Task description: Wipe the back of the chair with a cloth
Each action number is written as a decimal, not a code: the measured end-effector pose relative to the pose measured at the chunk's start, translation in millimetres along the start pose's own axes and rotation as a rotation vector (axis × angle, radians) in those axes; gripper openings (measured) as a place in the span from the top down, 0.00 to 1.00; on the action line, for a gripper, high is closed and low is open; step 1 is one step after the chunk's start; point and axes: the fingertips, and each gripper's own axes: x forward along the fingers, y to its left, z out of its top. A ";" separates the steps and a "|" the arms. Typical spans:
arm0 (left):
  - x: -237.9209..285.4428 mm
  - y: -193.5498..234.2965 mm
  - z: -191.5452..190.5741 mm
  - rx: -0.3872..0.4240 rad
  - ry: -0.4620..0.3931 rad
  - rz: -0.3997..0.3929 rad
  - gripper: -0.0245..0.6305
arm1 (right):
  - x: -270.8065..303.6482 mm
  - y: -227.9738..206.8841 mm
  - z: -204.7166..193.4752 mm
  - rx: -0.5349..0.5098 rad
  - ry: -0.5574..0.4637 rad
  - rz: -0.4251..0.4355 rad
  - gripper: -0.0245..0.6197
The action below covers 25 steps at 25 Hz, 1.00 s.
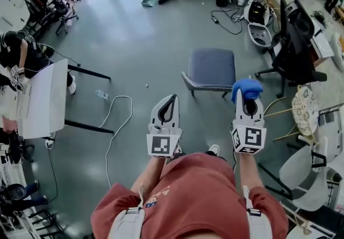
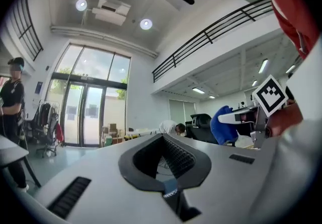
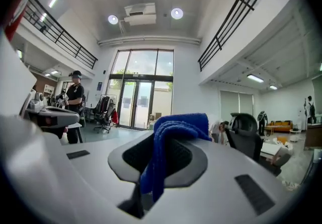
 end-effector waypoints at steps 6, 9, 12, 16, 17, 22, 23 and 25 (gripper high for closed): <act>1.9 -8.6 55.9 0.075 -0.087 -0.025 0.94 | -6.5 -6.2 53.8 -0.045 -0.138 0.029 0.87; 1.9 -5.0 75.3 0.124 -0.120 -0.021 0.94 | -5.7 -5.6 67.0 -0.060 -0.174 0.032 0.87; 1.4 -3.9 82.1 0.116 -0.143 -0.009 0.94 | -5.5 -6.0 70.0 -0.049 -0.187 0.037 0.87; 1.3 -5.2 83.1 0.112 -0.142 -0.002 0.94 | -4.0 -5.1 70.9 -0.026 -0.177 0.038 0.87; 1.6 -6.3 83.6 0.115 -0.142 -0.003 0.94 | -3.5 -5.5 70.6 -0.022 -0.172 0.042 0.87; 3.3 -14.2 83.3 0.116 -0.140 -0.005 0.94 | -4.4 -10.3 66.8 -0.020 -0.158 0.045 0.87; 3.5 -15.4 83.0 0.119 -0.141 -0.006 0.94 | -5.0 -10.8 66.3 -0.025 -0.157 0.042 0.87; 4.1 -16.9 81.6 0.114 -0.138 -0.005 0.94 | -5.7 -11.9 64.6 -0.032 -0.158 0.043 0.87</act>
